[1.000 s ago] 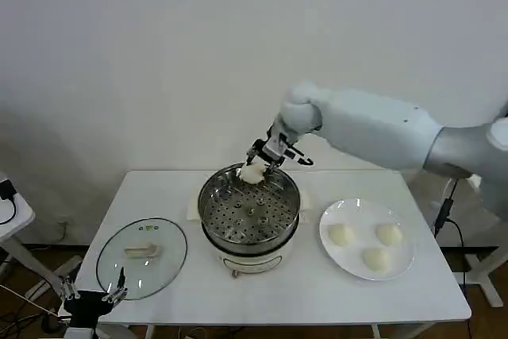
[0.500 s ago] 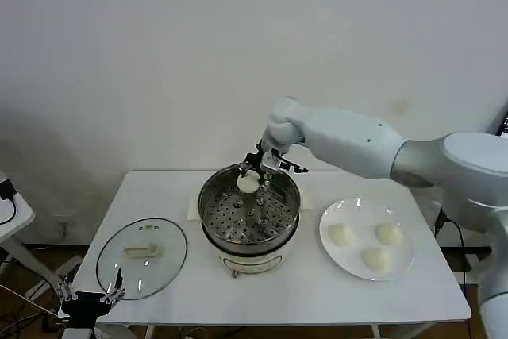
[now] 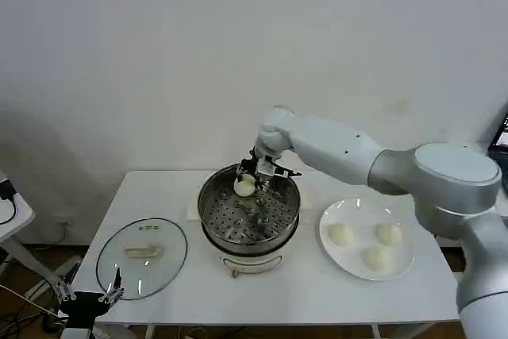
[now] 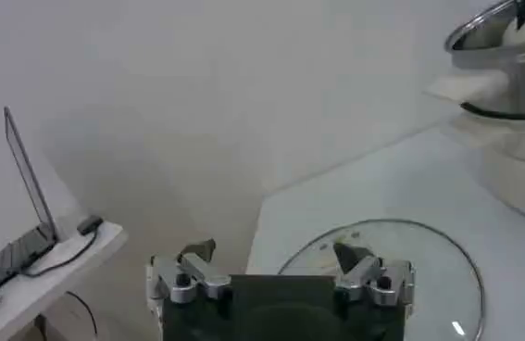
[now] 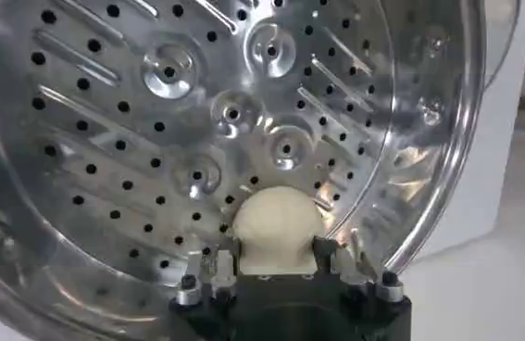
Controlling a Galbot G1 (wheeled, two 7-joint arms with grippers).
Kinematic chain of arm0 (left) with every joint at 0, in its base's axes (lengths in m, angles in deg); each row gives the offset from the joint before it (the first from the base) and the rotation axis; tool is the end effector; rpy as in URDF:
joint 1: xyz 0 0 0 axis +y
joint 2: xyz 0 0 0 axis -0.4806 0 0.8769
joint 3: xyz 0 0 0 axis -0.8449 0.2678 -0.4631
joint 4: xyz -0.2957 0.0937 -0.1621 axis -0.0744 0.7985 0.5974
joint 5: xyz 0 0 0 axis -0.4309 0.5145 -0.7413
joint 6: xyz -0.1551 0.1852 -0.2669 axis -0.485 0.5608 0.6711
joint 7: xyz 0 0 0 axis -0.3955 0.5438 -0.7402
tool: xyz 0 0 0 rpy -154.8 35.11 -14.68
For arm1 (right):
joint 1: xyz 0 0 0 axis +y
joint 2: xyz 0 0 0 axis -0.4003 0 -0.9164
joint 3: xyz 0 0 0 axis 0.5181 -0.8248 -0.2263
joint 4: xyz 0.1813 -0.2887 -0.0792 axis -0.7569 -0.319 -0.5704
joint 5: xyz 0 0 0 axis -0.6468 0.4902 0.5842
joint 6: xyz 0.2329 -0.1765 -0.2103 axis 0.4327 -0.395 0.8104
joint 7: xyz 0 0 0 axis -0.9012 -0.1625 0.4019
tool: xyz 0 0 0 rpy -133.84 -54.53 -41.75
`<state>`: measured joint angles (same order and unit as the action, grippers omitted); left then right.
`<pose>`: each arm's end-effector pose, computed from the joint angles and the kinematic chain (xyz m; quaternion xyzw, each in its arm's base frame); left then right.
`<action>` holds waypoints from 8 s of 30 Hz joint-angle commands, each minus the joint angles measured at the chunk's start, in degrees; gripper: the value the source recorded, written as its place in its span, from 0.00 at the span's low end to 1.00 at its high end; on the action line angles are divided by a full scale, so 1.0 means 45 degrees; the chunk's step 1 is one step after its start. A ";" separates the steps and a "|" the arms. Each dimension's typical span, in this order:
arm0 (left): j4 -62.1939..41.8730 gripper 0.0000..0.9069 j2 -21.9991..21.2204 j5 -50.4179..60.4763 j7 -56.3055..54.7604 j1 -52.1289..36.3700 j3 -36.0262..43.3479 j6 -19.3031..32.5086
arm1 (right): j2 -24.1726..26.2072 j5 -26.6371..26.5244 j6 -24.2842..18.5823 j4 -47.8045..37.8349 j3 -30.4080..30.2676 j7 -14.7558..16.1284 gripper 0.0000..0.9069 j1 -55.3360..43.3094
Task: Take steamed baozi put them in steamer then cover it.
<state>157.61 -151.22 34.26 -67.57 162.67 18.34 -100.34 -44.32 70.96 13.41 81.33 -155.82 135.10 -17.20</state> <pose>0.1204 0.1099 -0.2827 0.0973 -0.9545 -0.2325 0.1591 0.6058 0.1623 -0.1183 -0.6084 0.1557 -0.7751 0.0690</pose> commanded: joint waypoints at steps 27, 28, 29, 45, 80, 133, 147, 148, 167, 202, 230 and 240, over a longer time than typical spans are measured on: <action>0.0552 1.00 0.0682 0.0367 0.0106 0.0145 0.0940 -0.0093 | 1.0400 -0.7292 0.9823 0.8207 -0.2035 0.2365 1.00 -0.3319; 0.0545 1.00 0.0731 0.0438 0.0110 0.0164 0.1004 -0.0075 | 1.0891 -0.7257 1.0022 0.8376 -0.1863 0.2278 1.00 -0.2806; 0.0544 1.00 0.0754 0.0458 0.0112 0.0179 0.1023 -0.0065 | 1.1169 -0.7158 1.0092 0.8469 -0.1824 0.2265 1.00 -0.2559; 0.0515 1.00 0.0921 0.0765 0.0092 0.0175 0.1018 0.0006 | 1.1014 -0.6256 1.0567 0.7068 0.0319 0.1947 1.00 0.1760; 0.0293 1.00 0.0875 0.0789 0.0085 0.0188 0.0370 0.0045 | 0.6892 -0.5198 1.1022 0.3136 0.2373 0.1847 0.96 0.4322; 0.0445 1.00 0.1372 0.0310 0.0187 -0.1015 0.0201 -0.0347 | 0.2639 -1.3172 1.4603 0.6506 -0.1238 0.0038 0.68 -0.3561; 0.0933 1.00 0.1103 0.0094 0.0196 -0.1062 -0.0132 -0.0340 | 0.0078 -1.4286 1.5850 0.4418 -0.1693 -0.0105 0.68 -0.1934; 0.0933 1.00 0.1097 0.0088 0.0194 -0.1058 -0.0138 -0.0337 | -0.0031 -1.4164 1.5859 0.4284 -0.1675 -0.0107 0.68 -0.1742; 0.0941 1.00 0.1056 0.0082 0.0181 -0.1062 -0.0095 -0.0296 | -0.1016 -1.2731 1.5641 0.2490 -0.1526 0.0012 0.68 -0.0740; 0.1116 1.00 0.1327 0.0016 0.0366 -0.1095 0.0125 -0.0501 | 0.4485 -1.1858 1.3804 0.6913 -0.2630 0.1623 1.00 -0.4573; 0.0942 1.00 0.1815 0.0171 0.0496 -0.1190 0.0855 -0.0585 | 1.3478 -0.4914 1.1035 0.9855 -0.1506 0.3987 1.00 -0.1143; 0.0957 1.00 0.1751 0.0369 0.0506 -0.1068 0.0932 -0.0593 | 1.3024 -0.4021 1.0914 0.9041 0.1703 0.3890 1.00 0.3238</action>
<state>161.87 -143.39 35.70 -65.32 157.55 22.49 -102.99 11.69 46.86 64.32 123.15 -159.14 151.55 -19.02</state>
